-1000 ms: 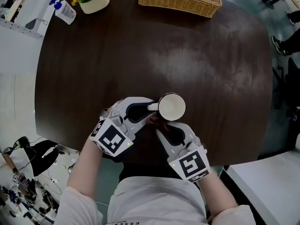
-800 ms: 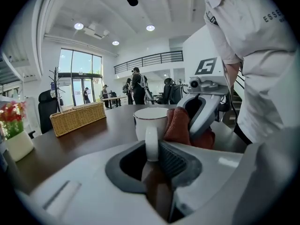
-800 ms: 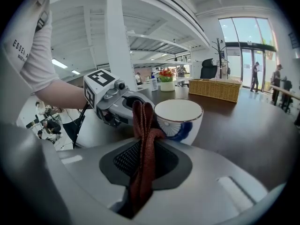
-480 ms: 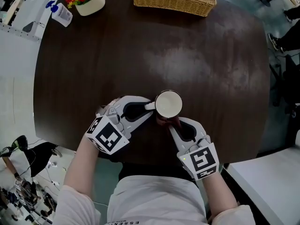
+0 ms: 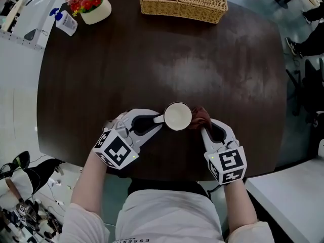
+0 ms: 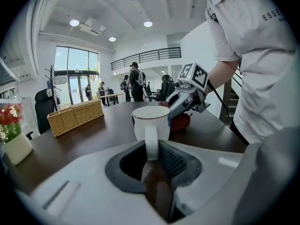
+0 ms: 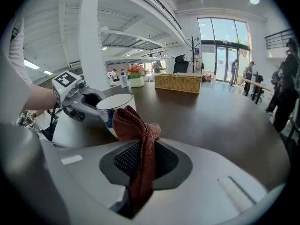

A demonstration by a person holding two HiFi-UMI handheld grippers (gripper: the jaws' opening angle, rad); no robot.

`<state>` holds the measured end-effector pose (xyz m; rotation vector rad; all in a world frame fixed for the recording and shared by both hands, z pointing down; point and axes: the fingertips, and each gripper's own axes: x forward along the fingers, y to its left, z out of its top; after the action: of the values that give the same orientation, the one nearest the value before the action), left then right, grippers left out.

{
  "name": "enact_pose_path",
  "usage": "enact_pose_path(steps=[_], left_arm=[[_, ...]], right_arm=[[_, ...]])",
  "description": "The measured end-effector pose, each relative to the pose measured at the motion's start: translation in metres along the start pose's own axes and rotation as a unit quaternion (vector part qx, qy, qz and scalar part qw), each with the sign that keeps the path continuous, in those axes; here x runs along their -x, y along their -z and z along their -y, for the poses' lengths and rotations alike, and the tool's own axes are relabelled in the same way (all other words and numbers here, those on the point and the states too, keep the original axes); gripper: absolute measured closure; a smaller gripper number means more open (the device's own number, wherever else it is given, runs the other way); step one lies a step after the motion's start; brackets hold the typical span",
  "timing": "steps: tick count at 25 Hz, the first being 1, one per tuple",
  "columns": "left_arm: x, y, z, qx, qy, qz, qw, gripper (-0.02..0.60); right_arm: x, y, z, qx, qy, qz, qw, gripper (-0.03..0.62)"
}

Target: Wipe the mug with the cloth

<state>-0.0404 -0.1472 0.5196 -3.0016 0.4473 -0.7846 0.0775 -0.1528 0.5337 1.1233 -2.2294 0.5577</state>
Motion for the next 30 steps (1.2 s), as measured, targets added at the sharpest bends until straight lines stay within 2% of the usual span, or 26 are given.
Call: enact_pose_path(steps=[2,5,10,15,26,30], left_arm=[[0.000,0.000,-0.001,0.005,-0.005,-0.003,1.0000,0.503],[0.000,0.000,-0.002,0.011,-0.011,-0.008,0.9998,0.503],[0.000,0.001,-0.005,0.031,-0.023,-0.010,0.9992,0.503],[0.001,0.001,-0.006,0.056,-0.029,-0.006,0.9980,0.503],[0.002,0.002,-0.008,0.066,-0.041,-0.010,0.9969,0.503],[0.002,0.001,-0.008,0.067,-0.042,-0.013,0.9968,0.503]], right_arm=[[0.000,-0.008,0.015,0.010,0.018,0.006,1.000,0.514],[-0.008,-0.024,0.023,0.055,0.017,0.012,0.998,0.514],[-0.024,-0.041,0.001,0.103,-0.028,0.017,0.994,0.514],[-0.021,-0.032,-0.025,0.160,-0.053,0.012,0.986,0.514],[-0.007,-0.007,-0.057,0.143,-0.068,0.001,0.987,0.514],[0.004,-0.001,-0.069,0.141,-0.098,-0.001,0.985,0.514]])
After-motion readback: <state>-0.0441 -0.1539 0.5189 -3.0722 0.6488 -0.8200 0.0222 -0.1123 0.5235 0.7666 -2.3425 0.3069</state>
